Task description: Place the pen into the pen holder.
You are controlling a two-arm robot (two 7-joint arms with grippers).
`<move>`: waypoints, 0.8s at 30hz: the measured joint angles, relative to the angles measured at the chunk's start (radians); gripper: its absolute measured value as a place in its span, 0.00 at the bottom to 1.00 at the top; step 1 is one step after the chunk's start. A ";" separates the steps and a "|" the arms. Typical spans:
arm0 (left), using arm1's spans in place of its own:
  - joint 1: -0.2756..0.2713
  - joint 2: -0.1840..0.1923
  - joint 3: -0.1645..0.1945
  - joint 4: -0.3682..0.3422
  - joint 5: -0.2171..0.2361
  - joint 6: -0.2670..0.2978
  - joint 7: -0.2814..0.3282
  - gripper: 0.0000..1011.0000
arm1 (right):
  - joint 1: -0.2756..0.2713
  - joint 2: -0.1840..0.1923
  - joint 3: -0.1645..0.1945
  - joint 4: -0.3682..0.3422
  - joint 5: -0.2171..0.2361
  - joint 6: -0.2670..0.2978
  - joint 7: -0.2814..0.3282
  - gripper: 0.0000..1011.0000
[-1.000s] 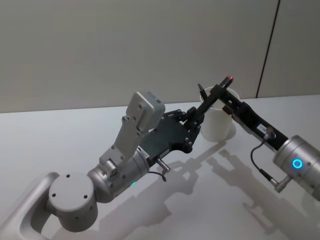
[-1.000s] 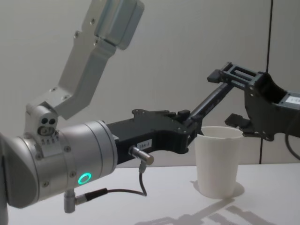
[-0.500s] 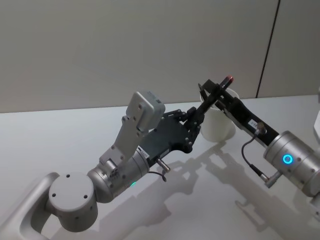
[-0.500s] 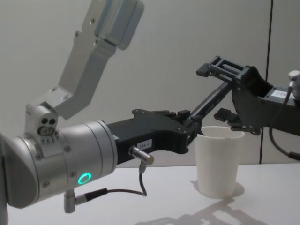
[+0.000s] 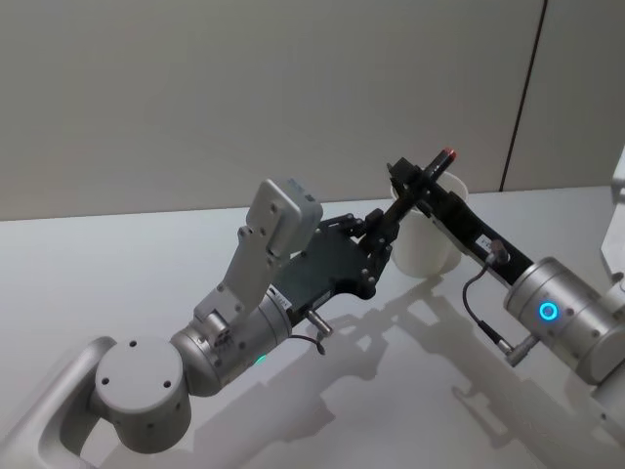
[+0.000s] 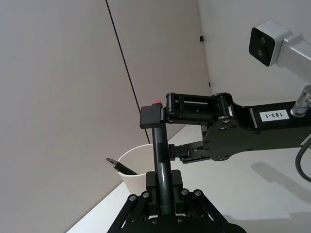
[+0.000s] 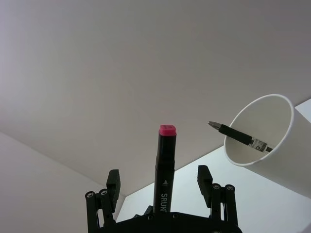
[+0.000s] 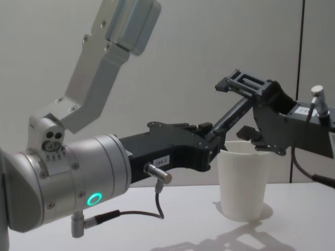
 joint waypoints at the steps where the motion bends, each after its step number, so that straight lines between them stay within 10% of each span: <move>1: 0.000 0.000 0.000 0.000 0.000 0.000 0.000 0.18 | 0.001 -0.001 -0.001 0.003 -0.002 -0.003 -0.001 0.99; 24: 0.000 0.000 0.000 0.000 0.000 0.000 0.000 0.18 | 0.020 -0.013 -0.027 0.042 -0.022 -0.036 0.011 0.99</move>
